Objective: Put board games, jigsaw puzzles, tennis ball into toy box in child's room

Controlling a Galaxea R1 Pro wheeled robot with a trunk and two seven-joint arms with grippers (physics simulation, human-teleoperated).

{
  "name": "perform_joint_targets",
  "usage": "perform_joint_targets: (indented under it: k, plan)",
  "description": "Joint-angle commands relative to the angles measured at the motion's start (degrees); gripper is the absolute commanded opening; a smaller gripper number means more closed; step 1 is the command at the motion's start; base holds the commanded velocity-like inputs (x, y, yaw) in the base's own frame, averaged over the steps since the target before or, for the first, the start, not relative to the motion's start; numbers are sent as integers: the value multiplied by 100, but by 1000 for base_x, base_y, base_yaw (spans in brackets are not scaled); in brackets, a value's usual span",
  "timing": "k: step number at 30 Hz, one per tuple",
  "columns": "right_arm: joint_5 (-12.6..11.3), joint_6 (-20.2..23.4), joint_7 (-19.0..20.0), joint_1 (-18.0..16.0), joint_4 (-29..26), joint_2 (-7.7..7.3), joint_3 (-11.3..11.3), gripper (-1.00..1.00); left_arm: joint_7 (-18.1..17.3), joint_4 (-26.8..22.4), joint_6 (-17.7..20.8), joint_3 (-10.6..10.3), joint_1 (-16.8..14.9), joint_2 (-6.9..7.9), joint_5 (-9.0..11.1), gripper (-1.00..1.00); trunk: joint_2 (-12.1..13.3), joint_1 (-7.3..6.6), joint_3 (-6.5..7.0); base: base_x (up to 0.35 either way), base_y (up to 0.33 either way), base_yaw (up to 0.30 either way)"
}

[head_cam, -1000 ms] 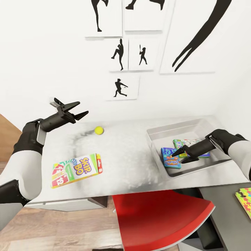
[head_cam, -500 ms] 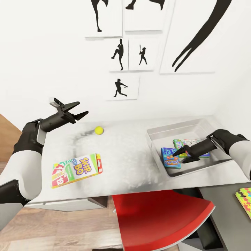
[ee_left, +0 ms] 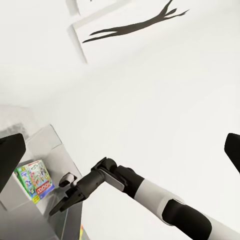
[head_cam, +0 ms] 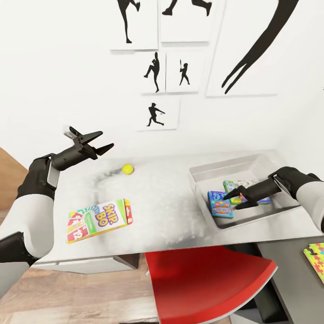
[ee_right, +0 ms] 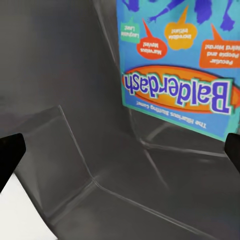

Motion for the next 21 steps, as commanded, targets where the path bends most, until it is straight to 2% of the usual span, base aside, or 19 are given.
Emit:
perform_joint_targets:
  k: [1,21]
  plan:
    - [-28,41,24,-6,-8,-3,47,100,-29,1,61,3,-5,0,-15,100,-10,4,-1,0,0,0]
    - [-36,41,30,-95,-3,-30,-8,100,-29,2,61,-2,-5,1,-19,100,-10,4,184,-11,0,0]
